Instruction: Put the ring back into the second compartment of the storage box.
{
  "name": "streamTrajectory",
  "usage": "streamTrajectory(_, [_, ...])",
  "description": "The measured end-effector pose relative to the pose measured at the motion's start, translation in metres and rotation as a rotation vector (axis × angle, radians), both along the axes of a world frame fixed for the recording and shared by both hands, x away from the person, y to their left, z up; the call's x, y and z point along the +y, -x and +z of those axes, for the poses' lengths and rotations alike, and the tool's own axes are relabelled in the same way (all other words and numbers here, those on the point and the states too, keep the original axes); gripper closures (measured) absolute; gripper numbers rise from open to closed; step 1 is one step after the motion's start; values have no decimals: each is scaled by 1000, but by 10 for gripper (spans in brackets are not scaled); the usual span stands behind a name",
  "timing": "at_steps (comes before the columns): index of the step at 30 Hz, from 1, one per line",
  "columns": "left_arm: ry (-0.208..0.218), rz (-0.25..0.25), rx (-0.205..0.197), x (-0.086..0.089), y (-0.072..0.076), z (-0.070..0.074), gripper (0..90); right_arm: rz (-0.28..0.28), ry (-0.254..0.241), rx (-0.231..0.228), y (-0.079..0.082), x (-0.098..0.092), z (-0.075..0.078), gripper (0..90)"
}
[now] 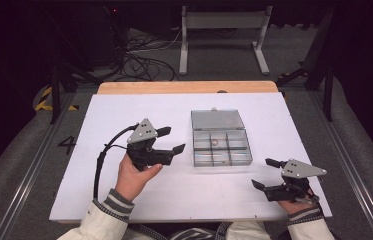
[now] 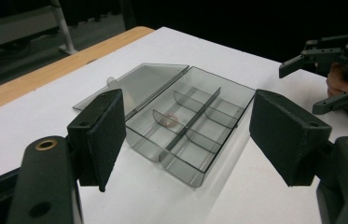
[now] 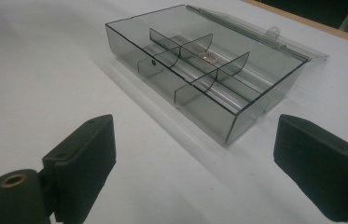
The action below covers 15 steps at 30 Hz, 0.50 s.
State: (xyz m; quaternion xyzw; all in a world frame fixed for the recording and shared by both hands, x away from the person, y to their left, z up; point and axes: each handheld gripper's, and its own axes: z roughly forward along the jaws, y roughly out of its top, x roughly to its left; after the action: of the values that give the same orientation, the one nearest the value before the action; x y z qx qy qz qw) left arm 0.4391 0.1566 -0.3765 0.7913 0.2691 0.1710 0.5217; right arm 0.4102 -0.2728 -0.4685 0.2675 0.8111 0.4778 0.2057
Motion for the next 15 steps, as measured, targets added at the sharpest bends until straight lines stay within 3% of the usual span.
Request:
streamTrajectory(3, [19, 10, -2, 8, 6, -3, 278, 0, -1, 1, 0, 0, 0, 134])
streamTrajectory(10, [2, 34, -30, 23, 18, -10, 279, 1, 4, 3, 0, 1, 0, 134])
streamTrajectory(15, [9, 46, -24, 34, 25, -18, 277, 5, 1, 4, 0, 1, 0, 131])
